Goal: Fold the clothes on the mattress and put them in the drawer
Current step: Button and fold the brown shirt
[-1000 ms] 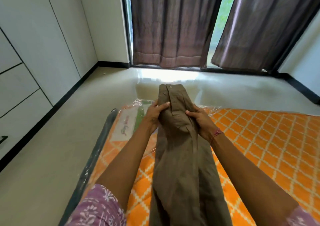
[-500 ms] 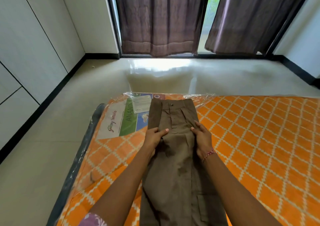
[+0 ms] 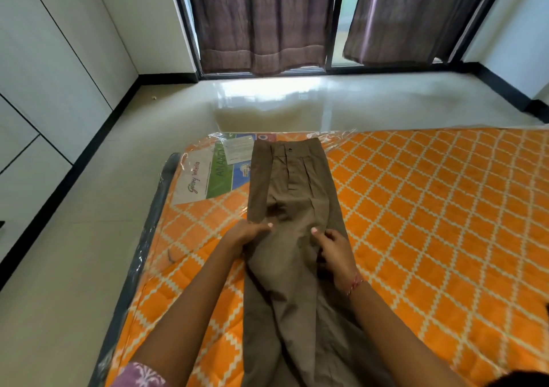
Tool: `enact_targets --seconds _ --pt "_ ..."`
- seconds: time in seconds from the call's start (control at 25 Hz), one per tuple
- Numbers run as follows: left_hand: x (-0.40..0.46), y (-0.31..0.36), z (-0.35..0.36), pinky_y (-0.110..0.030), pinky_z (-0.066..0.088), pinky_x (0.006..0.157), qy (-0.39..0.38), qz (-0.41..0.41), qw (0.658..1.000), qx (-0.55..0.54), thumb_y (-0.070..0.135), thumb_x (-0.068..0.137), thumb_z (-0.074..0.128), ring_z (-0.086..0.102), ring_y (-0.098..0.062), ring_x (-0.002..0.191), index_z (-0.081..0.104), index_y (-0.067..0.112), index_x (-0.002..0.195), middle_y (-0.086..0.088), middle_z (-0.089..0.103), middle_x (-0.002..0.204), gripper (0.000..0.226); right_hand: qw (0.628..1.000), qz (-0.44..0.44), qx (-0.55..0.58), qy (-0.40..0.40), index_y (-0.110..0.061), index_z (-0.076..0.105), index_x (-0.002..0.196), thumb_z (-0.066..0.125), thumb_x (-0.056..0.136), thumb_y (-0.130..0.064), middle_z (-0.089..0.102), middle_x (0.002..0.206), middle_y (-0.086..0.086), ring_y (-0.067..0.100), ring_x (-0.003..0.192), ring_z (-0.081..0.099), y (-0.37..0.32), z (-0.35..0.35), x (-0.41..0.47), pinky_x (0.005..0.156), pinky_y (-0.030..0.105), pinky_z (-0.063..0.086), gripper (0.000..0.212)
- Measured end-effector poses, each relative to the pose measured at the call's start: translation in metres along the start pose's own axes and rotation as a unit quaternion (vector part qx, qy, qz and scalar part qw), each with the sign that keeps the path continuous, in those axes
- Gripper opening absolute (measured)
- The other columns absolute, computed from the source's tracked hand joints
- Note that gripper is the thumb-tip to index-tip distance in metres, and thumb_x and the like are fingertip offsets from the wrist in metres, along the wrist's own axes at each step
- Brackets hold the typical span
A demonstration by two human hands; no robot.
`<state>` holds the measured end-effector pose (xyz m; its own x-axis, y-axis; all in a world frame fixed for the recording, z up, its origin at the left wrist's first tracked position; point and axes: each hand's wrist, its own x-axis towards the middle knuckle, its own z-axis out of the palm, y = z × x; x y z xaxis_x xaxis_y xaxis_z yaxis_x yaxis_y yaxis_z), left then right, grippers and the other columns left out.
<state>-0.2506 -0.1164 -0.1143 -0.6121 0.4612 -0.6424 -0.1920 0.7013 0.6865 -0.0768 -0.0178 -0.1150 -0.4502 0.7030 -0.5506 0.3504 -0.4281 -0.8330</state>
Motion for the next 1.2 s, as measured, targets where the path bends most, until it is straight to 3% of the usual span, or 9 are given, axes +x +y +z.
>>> enact_targets --seconds 0.12,0.28,0.4,0.52,0.64,0.8,0.92,1.08,1.2 --pt "-0.019 -0.020 -0.007 -0.028 0.031 0.052 0.003 -0.020 0.999 0.048 0.021 0.086 0.070 0.038 -0.017 0.057 0.048 0.010 0.067 -0.009 0.047 0.073 0.031 0.983 -0.057 -0.171 -0.020 -0.019 0.050 0.123 0.069 0.083 -0.038 0.064 0.096 -0.003 0.018 0.087 0.065 0.030 -0.003 -0.046 0.068 0.029 0.051 0.048" --pt "-0.039 -0.034 -0.008 -0.023 0.042 0.051 0.024 -0.022 0.995 -0.099 0.005 0.088 0.065 0.049 -0.016 0.066 0.054 0.008 0.073 -0.009 0.057 0.083 0.018 0.978 -0.121 -0.170 0.014 -0.019 0.030 0.144 0.058 0.090 -0.010 0.066 0.077 0.012 0.025 0.075 0.062 0.038 -0.009 -0.078 0.071 0.032 0.046 0.061" --pt "-0.055 -0.044 -0.003 -0.022 0.046 0.041 0.078 -0.038 0.981 -0.176 0.005 0.088 0.063 0.055 -0.018 0.070 0.051 0.009 0.081 -0.011 0.057 0.085 0.015 0.969 -0.163 -0.179 0.052 -0.015 0.042 0.136 0.058 0.092 -0.016 0.066 0.082 0.013 0.029 0.082 0.063 0.031 -0.033 -0.094 0.075 0.039 0.048 0.046" --pt "-0.071 -0.047 0.015 -0.028 0.046 0.048 0.083 -0.051 0.984 -0.146 0.036 0.087 0.066 0.060 -0.025 0.069 0.050 0.007 0.095 -0.014 0.057 0.091 0.035 0.846 -0.274 -0.455 0.050 -0.017 0.042 0.135 0.059 0.086 -0.049 0.055 0.116 0.006 0.026 0.110 0.054 0.051 -0.037 -0.123 0.089 0.035 0.043 0.061" --pt "-0.080 -0.040 0.035 -0.035 0.049 0.055 0.107 -0.037 0.980 -0.162 0.009 0.085 0.067 0.059 -0.031 0.091 0.048 0.002 0.105 -0.020 0.055 0.112 0.028 0.754 -0.242 -0.610 0.001 -0.023 0.012 0.149 0.052 0.083 -0.054 0.039 0.131 0.004 0.023 0.118 0.043 0.075 -0.028 -0.146 0.094 0.035 0.040 0.083" --pt "-0.085 -0.037 0.043 -0.040 0.051 0.072 0.134 -0.055 0.944 -0.298 -0.001 0.084 0.062 0.054 -0.029 0.097 0.040 0.002 0.118 -0.020 0.051 0.119 0.041 0.800 -0.215 -0.560 0.003 -0.021 -0.013 0.151 0.049 0.087 -0.053 0.038 0.136 0.002 0.021 0.120 0.047 0.095 -0.028 -0.159 0.093 0.033 0.044 0.094" --pt "-0.095 -0.039 0.047 -0.046 0.054 0.077 0.162 -0.068 0.948 -0.265 0.010 0.083 0.067 0.054 -0.035 0.111 0.033 0.005 0.127 -0.017 0.051 0.124 0.056 0.759 -0.266 -0.594 0.001 -0.026 -0.026 0.144 0.045 0.093 -0.036 0.048 0.128 0.002 0.021 0.113 0.047 0.104 -0.024 -0.169 0.091 0.034 0.037 0.088" --pt "-0.099 -0.046 0.044 -0.040 0.047 0.087 0.220 0.002 0.967 -0.124 0.016 0.090 0.057 0.051 -0.037 0.115 0.026 0.009 0.142 -0.019 0.045 0.134 0.061 0.796 -0.338 -0.500 -0.034 -0.020 0.044 0.131 0.056 0.083 -0.015 0.064 0.110 0.006 0.028 0.102 0.060 0.085 -0.053 -0.169 0.076 0.034 0.039 0.050" --pt "-0.102 -0.053 0.052 -0.044 0.043 0.096 0.208 0.004 0.976 0.058 0.023 0.090 0.057 0.045 -0.040 0.122 0.026 0.009 0.142 -0.022 0.033 0.140 0.062 0.739 -0.238 -0.606 -0.175 -0.015 0.052 0.107 0.056 0.080 -0.016 0.064 0.102 0.011 0.031 0.097 0.060 0.064 -0.077 -0.165 0.066 0.033 0.038 0.027"
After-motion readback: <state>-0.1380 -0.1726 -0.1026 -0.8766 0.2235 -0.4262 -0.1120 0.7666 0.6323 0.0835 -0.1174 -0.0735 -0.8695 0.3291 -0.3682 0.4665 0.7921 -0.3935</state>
